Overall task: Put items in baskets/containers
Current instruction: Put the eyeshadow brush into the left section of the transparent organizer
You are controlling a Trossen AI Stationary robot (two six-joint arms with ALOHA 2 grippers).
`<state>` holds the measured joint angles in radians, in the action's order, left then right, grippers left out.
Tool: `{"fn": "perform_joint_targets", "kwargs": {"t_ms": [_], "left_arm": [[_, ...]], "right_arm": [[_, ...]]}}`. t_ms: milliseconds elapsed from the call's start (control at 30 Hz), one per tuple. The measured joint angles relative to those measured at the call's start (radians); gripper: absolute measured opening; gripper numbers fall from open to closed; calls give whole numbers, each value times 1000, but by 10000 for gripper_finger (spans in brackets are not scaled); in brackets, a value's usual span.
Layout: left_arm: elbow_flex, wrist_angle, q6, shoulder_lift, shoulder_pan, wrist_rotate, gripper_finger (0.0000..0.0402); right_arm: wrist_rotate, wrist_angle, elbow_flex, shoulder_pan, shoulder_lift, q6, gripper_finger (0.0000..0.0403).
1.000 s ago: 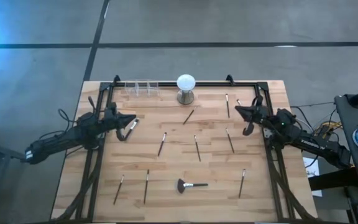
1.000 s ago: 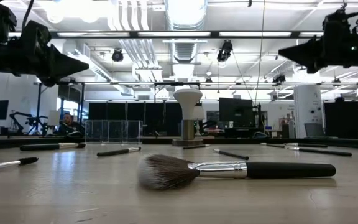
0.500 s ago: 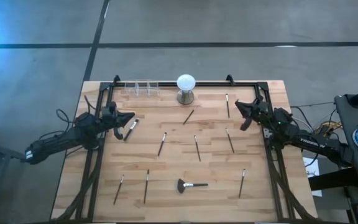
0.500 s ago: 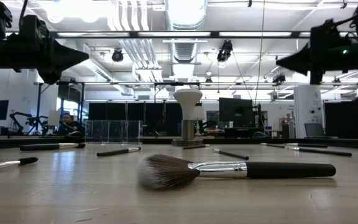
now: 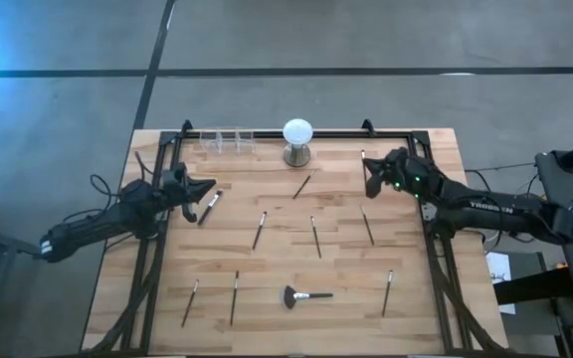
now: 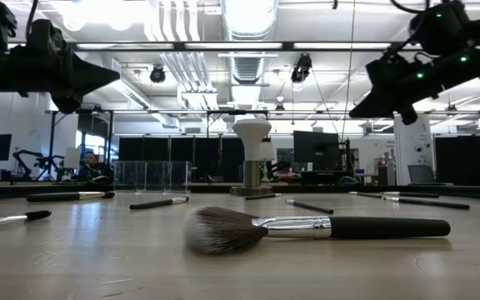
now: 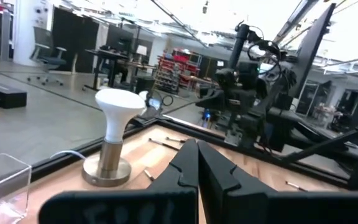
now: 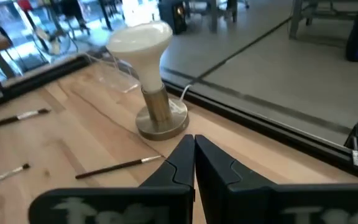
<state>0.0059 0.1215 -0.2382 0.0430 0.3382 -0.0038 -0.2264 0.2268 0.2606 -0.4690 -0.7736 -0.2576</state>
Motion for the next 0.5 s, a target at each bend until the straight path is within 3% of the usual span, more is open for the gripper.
{"fn": "perform_joint_targets", "kwargs": {"t_ms": [233, 500], "left_arm": [[0, 0, -26, 4, 0, 6, 0], [0, -3, -22, 5, -1, 35, 0]], "right_arm": [[-1, 6, 40, 0, -46, 29, 8], [-33, 31, -45, 0, -49, -44, 8]]}}
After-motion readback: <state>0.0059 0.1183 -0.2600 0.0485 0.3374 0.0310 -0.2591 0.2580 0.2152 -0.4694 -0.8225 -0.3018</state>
